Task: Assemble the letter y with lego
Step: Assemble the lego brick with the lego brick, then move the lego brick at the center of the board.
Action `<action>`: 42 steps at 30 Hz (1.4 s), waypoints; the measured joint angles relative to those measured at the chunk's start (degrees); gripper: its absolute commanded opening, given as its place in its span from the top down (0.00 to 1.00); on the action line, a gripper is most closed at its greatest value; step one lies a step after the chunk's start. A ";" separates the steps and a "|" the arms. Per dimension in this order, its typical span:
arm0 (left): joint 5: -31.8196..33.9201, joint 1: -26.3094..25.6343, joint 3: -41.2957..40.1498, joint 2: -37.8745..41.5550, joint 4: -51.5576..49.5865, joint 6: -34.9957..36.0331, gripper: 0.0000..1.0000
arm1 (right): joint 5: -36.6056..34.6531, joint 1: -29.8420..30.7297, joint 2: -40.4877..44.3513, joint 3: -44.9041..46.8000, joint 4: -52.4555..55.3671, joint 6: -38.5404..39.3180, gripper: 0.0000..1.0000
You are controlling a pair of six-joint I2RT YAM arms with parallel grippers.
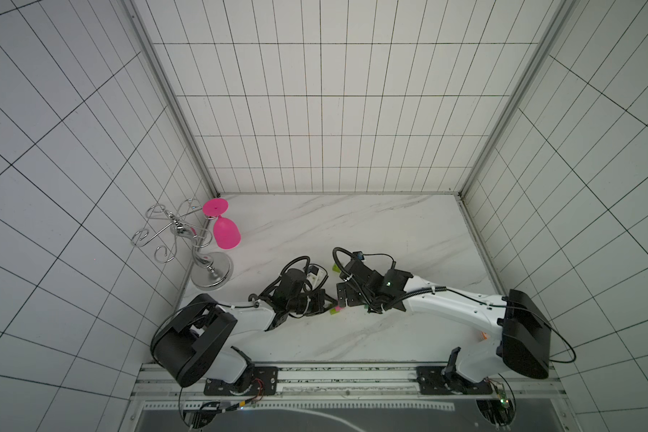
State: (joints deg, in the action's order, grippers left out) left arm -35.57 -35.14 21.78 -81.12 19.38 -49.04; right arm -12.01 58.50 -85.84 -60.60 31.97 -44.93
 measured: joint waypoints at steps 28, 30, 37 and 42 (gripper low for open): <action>10.97 8.70 0.22 17.92 -23.89 7.37 0.52 | 1.20 -8.61 -18.95 -14.45 -1.53 6.19 0.32; 10.93 10.75 0.46 17.09 -24.20 7.74 0.52 | 1.81 -8.79 -21.24 -17.29 -2.54 6.49 0.35; 9.75 14.05 0.50 15.98 -24.41 8.66 0.52 | 2.45 -10.19 -26.86 -21.55 -3.96 6.19 0.42; 8.70 14.16 0.50 15.98 -23.89 8.83 0.53 | 1.49 -11.37 -28.63 -23.34 -3.91 5.42 0.47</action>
State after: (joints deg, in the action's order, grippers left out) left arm -26.87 -20.97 22.28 -65.14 -4.51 -40.21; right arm -10.52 47.13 -114.48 -83.94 28.05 -39.51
